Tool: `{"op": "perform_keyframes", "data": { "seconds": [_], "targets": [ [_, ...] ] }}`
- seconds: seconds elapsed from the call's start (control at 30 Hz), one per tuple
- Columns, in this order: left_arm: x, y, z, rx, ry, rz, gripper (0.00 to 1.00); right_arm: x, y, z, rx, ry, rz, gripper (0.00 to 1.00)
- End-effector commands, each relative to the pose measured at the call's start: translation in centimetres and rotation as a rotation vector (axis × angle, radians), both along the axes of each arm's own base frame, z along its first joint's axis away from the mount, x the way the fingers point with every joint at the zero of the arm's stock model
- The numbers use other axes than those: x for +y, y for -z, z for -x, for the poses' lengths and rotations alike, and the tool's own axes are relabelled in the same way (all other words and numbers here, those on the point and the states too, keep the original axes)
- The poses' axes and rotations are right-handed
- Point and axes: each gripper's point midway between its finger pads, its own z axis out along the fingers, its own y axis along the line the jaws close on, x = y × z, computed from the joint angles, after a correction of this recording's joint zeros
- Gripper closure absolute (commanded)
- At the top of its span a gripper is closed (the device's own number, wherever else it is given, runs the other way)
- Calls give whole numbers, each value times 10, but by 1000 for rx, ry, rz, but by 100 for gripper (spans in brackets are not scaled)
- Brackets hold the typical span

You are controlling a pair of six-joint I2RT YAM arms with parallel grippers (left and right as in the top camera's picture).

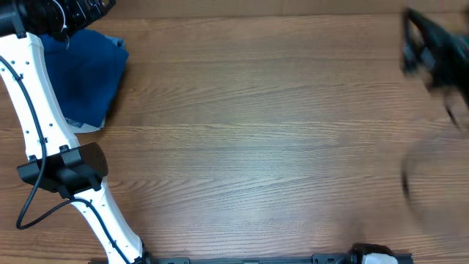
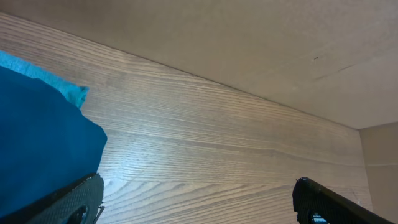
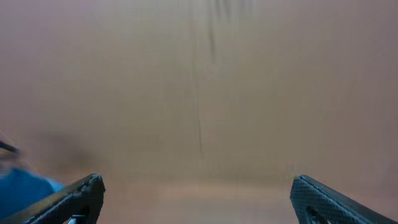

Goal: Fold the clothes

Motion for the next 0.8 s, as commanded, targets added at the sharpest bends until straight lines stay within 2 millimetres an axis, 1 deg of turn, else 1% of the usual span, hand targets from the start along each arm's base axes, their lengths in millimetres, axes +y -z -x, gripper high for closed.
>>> {"op": "perform_keyframes", "data": {
  "seconds": [0.0, 0.03, 0.07, 0.1, 0.13, 0.17, 0.2, 0.23, 0.27, 0.3, 0.33, 0.37, 0.4, 0.47, 0.53, 0.57, 0.67, 0.77],
  "targets": [
    [-4, -17, 4, -36, 2, 7, 0, 17, -12, 82, -134, -47, 8, 0],
    [-4, -17, 4, -36, 2, 7, 0, 21, -11, 102, -168, -69, 7, 0],
    [-4, -17, 4, -36, 3, 7, 0, 27, 1, 138, -207, -112, 4, 0],
    [-4, -17, 4, -36, 2, 7, 0, 29, 16, 160, -226, -141, 1, 0],
    [-4, -17, 4, -36, 2, 7, 0, 31, 38, 179, -232, -166, -2, 0],
    [-4, -17, 4, -36, 2, 7, 0, 30, 57, 187, -227, -171, -3, 0],
    [-4, -17, 4, -36, 3, 7, 0, 28, 81, 189, -211, -164, -3, 0],
    [-4, -17, 4, -36, 3, 7, 0, 27, 109, 184, -179, -152, -3, 0],
    [-4, -17, 4, -36, 2, 7, 0, 26, 132, 177, -150, -143, -2, 0],
    [-4, -17, 4, -36, 3, 7, 0, 27, 172, 157, -91, -139, 0, 0],
    [-4, -17, 4, -36, 2, 7, 0, 28, 184, 147, -77, -139, 1, 0],
    [-4, -17, 4, -36, 2, 7, 0, 30, 200, 132, -68, -139, 1, 0],
    [-4, -17, 4, -36, 3, 7, 0, 32, 216, 111, -69, -137, 0, 0],
    [-4, -17, 4, -36, 2, 7, 0, 33, 238, 79, -111, -125, -1, 0],
    [-4, -17, 4, -36, 2, 7, 0, 36, 259, 54, -185, -125, -4, 0],
    [-4, -17, 4, -36, 2, 7, 0, 38, 269, 47, -214, -132, -5, 0],
    [-4, -17, 4, -36, 3, 7, 0, 40, 292, 37, -226, -139, -6, 0],
    [-4, -17, 4, -36, 3, 7, 0, 40, 304, 34, -225, -138, -6, 0]
  ]
}}
